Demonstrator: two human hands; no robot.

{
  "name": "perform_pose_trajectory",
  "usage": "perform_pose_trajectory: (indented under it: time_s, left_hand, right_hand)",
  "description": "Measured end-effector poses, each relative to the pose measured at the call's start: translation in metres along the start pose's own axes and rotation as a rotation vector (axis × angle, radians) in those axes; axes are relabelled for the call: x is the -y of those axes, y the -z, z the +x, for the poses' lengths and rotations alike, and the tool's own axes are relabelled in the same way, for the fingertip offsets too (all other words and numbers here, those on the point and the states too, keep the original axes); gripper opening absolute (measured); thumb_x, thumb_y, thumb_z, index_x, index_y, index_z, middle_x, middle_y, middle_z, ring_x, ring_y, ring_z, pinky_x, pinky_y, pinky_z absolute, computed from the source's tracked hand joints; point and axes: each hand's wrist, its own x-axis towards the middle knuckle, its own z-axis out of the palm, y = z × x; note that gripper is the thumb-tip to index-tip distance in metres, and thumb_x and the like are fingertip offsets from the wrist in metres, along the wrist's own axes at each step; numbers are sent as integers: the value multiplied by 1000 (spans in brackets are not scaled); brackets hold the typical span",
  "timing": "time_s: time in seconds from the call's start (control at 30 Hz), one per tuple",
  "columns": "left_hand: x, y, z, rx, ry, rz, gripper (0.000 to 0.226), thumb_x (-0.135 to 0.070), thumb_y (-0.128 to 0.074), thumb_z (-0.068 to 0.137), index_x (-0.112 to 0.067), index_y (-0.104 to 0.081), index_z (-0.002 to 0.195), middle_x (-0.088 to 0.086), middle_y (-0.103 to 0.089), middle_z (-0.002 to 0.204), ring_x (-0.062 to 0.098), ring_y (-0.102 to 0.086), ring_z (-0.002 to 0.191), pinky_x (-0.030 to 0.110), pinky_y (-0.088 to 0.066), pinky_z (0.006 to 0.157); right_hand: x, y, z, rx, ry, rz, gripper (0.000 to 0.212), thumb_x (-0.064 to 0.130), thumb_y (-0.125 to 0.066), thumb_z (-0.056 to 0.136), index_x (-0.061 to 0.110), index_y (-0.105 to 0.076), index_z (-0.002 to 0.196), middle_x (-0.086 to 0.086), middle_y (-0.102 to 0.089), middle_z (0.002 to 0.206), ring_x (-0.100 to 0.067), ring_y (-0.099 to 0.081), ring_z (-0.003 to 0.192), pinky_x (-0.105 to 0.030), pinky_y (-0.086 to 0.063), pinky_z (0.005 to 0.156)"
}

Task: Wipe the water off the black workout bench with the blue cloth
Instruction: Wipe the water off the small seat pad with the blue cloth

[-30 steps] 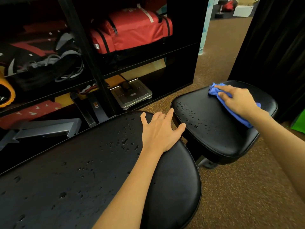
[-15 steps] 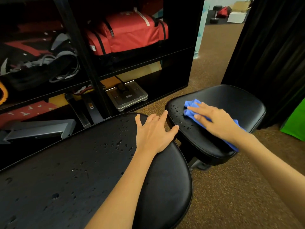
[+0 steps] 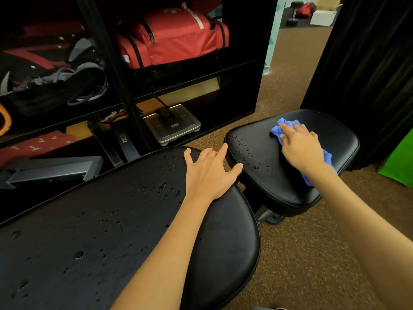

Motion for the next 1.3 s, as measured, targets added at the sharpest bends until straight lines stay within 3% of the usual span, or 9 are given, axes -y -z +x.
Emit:
perform_pose_trajectory:
  time_s: [0.3,0.43,0.53,0.63,0.8,0.93,1.03,1.2,1.3]
  left_hand:
    - [1,-2,1,-16,-7,5,69,-66,-28,89,-28,-28,147,-3,-53,133,11,-30,138,57,1,114]
    - [2,-3,1,-24,-8,2,69,-66,-28,89,-27,-29,147,-3,-55,130,11,-31,137,57,1,113]
    - [1,-3,2,-27,-9,-4,70,-66,-29,89,-27,-29,147,-3,-56,129,11,-31,137,58,1,113]
    - [1,-3,1,-26,-10,-7,70,-66,-29,89,-27,-30,147,-3,-57,127,11,-32,137,58,2,112]
    - [1,-3,1,-24,-10,-4,70,-66,-29,89,-27,-29,147,-3,-56,128,11,-32,137,58,2,112]
    - [1,-3,1,-25,-10,5,70,-66,-29,89,-28,-29,147,-3,-55,129,11,-33,136,57,1,112]
    - [1,-4,1,-27,-12,10,69,-66,-29,89,-28,-30,147,-3,-55,130,11,-32,136,56,1,112]
    - [2,-4,1,-30,-14,9,68,-65,-29,90,-27,-31,147,-3,-55,130,11,-34,135,57,0,112]
    - [1,-4,2,-23,-11,3,68,-65,-29,90,-27,-31,147,-3,-55,129,10,-32,136,57,1,113]
  right_hand:
    - [34,23,-86,86,302,134,42,14,-42,98,19,-45,140,-12,-46,142,-31,-35,136,-40,-25,109]
    - [12,39,-106,183,401,189,40,30,-38,98,28,-48,137,3,-44,145,-17,-31,140,-29,-18,110]
    - [-4,36,-84,192,375,182,37,26,-44,98,30,-50,135,4,-42,146,-18,-31,140,-36,-19,112]
    - [-11,25,-47,149,252,172,37,25,-44,97,32,-49,134,-7,-47,143,-31,-39,135,-47,-32,109]
    - [18,15,-18,78,100,116,38,16,-37,99,17,-50,135,-18,-47,137,-37,-39,125,-41,-31,98]
    - [31,14,-37,90,190,145,38,21,-39,99,27,-48,135,-10,-44,143,-38,-42,124,-45,-38,95]
    - [34,14,-60,151,293,200,38,25,-41,99,34,-48,135,-1,-40,148,-30,-34,137,-48,-38,100]
    - [13,36,-84,265,570,287,40,38,-40,93,38,-54,130,9,-44,144,-10,-33,139,-31,-38,106]
    - [-11,49,-76,363,587,391,38,36,-47,86,37,-62,120,11,-51,138,-2,-35,136,-20,-31,111]
